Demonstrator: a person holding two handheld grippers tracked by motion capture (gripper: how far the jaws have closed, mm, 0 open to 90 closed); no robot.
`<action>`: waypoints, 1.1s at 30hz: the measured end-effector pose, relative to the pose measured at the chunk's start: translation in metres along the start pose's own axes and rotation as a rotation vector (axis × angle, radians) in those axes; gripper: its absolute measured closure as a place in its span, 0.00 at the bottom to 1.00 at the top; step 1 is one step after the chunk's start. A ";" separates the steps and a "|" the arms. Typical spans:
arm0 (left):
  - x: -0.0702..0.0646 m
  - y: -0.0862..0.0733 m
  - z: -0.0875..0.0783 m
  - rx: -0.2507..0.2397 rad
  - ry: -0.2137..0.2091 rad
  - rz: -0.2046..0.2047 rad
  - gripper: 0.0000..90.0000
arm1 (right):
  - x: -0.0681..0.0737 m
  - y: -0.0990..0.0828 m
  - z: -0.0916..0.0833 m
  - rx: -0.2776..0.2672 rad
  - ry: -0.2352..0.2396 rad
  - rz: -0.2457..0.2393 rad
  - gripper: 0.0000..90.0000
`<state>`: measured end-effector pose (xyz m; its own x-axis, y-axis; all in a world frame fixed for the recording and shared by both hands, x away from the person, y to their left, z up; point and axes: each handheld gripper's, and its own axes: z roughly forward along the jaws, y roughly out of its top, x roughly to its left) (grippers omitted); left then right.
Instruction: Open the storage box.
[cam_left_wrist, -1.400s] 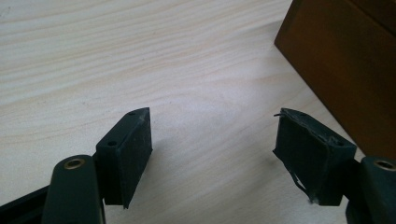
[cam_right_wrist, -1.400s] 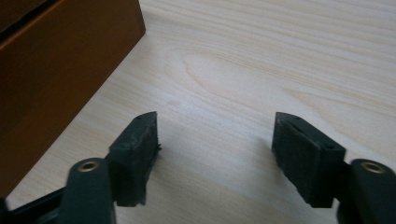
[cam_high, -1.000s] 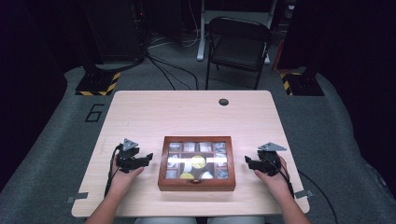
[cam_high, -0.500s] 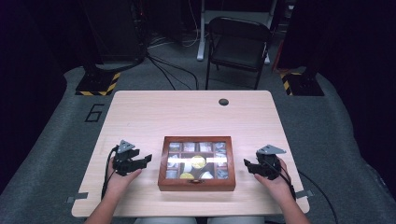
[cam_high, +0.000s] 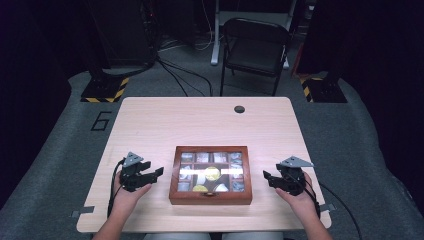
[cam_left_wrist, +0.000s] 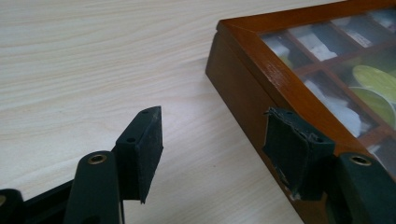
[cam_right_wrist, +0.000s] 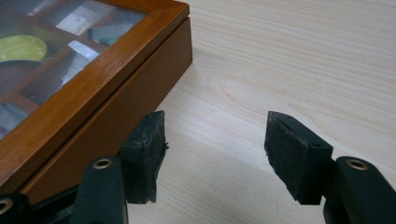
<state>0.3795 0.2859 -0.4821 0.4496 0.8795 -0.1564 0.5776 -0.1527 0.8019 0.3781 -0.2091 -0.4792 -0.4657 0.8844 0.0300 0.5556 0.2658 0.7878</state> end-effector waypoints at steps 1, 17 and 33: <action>-0.001 0.000 -0.001 0.002 -0.005 0.008 0.41 | 0.001 -0.001 -0.002 0.000 0.003 0.003 0.43; -0.022 -0.006 -0.015 0.001 -0.056 0.034 0.41 | 0.022 -0.011 -0.026 -0.017 0.071 -0.010 0.43; -0.043 -0.015 -0.030 0.003 -0.110 0.063 0.41 | 0.043 -0.014 -0.033 -0.025 0.150 -0.020 0.43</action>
<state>0.3310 0.2645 -0.4699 0.5571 0.8133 -0.1678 0.5476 -0.2080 0.8104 0.3275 -0.1876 -0.4683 -0.5747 0.8117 0.1044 0.5293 0.2714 0.8039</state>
